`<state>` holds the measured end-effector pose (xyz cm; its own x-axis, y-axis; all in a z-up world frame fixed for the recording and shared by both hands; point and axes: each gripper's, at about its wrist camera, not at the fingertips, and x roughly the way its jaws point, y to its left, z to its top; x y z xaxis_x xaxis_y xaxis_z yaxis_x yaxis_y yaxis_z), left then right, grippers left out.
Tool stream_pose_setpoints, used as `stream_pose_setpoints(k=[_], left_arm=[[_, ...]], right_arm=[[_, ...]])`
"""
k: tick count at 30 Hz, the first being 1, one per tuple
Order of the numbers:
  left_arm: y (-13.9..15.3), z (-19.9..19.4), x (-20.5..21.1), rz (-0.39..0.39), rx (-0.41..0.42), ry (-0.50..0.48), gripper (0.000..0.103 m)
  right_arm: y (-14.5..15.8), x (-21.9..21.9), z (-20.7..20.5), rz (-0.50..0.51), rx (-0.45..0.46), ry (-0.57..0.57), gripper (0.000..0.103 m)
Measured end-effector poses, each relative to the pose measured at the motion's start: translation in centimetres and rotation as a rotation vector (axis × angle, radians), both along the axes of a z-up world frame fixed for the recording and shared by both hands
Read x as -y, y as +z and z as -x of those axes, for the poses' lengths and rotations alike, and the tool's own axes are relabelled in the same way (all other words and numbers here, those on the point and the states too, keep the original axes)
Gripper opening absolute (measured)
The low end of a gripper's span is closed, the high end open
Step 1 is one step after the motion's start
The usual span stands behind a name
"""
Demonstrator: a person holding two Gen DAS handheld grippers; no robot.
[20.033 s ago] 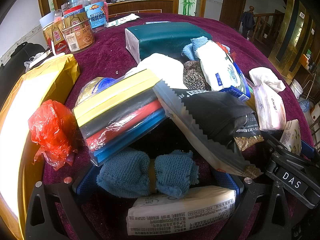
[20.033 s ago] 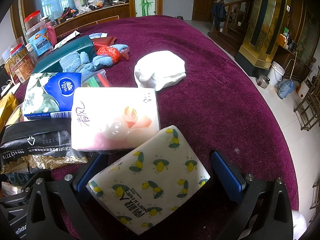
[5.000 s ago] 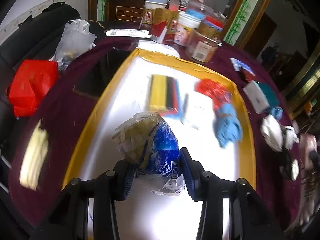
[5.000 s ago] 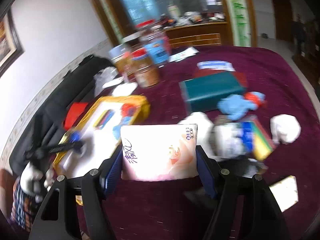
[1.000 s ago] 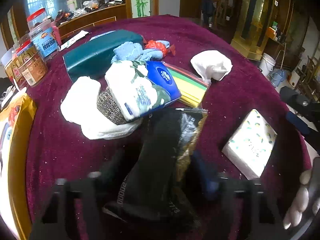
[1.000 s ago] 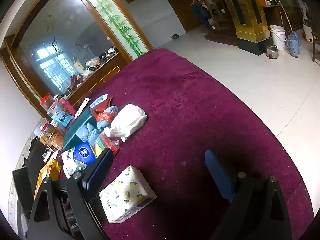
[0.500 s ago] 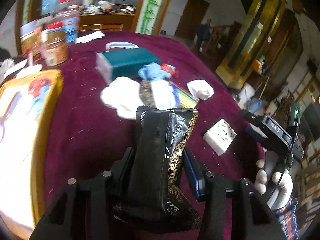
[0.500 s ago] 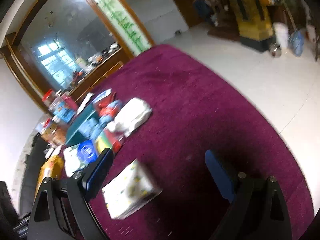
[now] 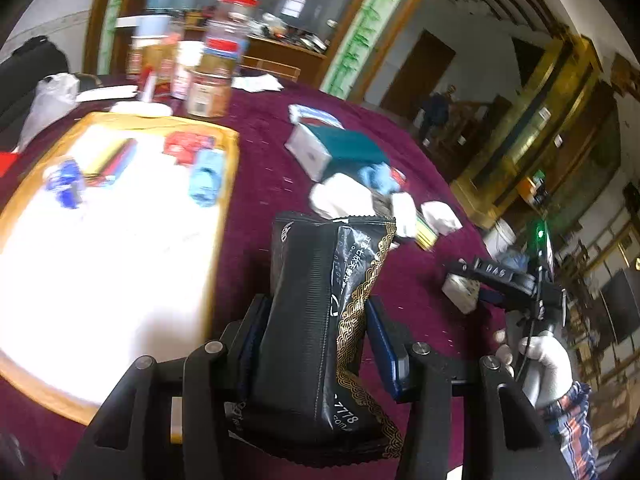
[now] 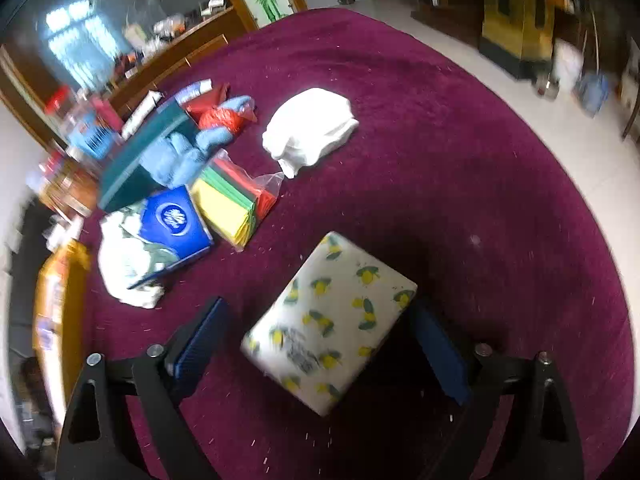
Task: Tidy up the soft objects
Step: 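Carry the black bag and lemon-print box over the tray with both grippers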
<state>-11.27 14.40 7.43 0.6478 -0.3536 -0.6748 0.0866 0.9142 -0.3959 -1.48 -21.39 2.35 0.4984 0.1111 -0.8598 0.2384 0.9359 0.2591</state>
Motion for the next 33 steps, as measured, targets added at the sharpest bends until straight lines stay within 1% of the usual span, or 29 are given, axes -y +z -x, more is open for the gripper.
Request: stream_pose_setpoints(k=[1,2,3,4,7,10,12,14,16,18,20,22,25,27,28,29,31,33], left_arm=[[0.1,0.3,-1.0,0.001,0.004,0.021,0.051],[0.1,0.6,-2.1,0.003,0.006,0.044,0.051],[0.0,0.9,-3.4,0.006,0.005,0.074,0.051],[-0.1,1.1,-4.5,0.006,0.003,0.099,0.051],[-1.0,1.2,-8.5,-0.022,-0.026,0.198,0.052],[-2.0,1.2,-11.8,-0.052,-0.071,0.274,0.052],[-2.6,0.8,-13.5,-0.083,-0.102,0.302,0.052],[-2.9,0.2,-14.6,-0.094,-0.133,0.306,0.052],[-3.4,-1.1,-15.7,-0.110,-0.185,0.306,0.052],[-3.8,-2.3,-16.1,-0.131,-0.225,0.298,0.052],[-4.2,-3.9,-16.0,-0.177,-0.272,0.285,0.052],[-4.8,-5.4,-16.2,-0.200,-0.311,0.286,0.052],[-5.5,-7.6,-16.7,-0.238,-0.340,0.315,0.052],[-5.6,-9.3,-17.0,-0.241,-0.336,0.326,0.053],[-5.6,-9.8,-17.3,-0.232,-0.333,0.329,0.056],[-5.6,-10.3,-17.6,-0.207,-0.327,0.333,0.058],[-5.2,-10.3,-18.1,-0.153,-0.319,0.342,0.058],[-4.2,-9.4,-18.3,-0.114,-0.280,0.330,0.061]], right_arm=[[-0.1,-0.7,-0.4,0.052,-0.004,0.007,0.060],[0.0,-1.2,-0.4,0.102,-0.001,0.012,0.059],[0.1,-1.6,-0.4,0.130,0.000,0.026,0.058],[0.1,-2.1,-0.2,0.129,0.003,0.068,0.056],[0.7,-2.5,0.8,0.117,0.007,0.131,0.055],[2.7,-3.1,2.2,0.069,0.064,0.164,0.055],[4.3,-4.1,2.7,0.038,0.103,0.204,0.055],[6.0,-6.2,3.1,0.020,0.138,0.265,0.055],[7.2,-8.8,3.3,0.010,0.162,0.328,0.056],[7.8,-11.5,3.3,-0.012,0.171,0.392,0.056],[8.4,-14.4,3.1,-0.039,0.177,0.456,0.056],[8.8,-16.6,3.3,-0.056,0.183,0.510,0.056],[9.3,-20.0,3.6,-0.064,0.194,0.592,0.056],[9.6,-22.4,3.8,-0.076,0.183,0.647,0.056],[9.6,-23.6,3.9,-0.080,0.175,0.669,0.056],[9.6,-24.7,3.8,-0.076,0.168,0.689,0.056],[9.4,-26.4,3.8,-0.058,0.162,0.719,0.056],[9.1,-28.5,3.7,-0.047,0.151,0.760,0.056]])
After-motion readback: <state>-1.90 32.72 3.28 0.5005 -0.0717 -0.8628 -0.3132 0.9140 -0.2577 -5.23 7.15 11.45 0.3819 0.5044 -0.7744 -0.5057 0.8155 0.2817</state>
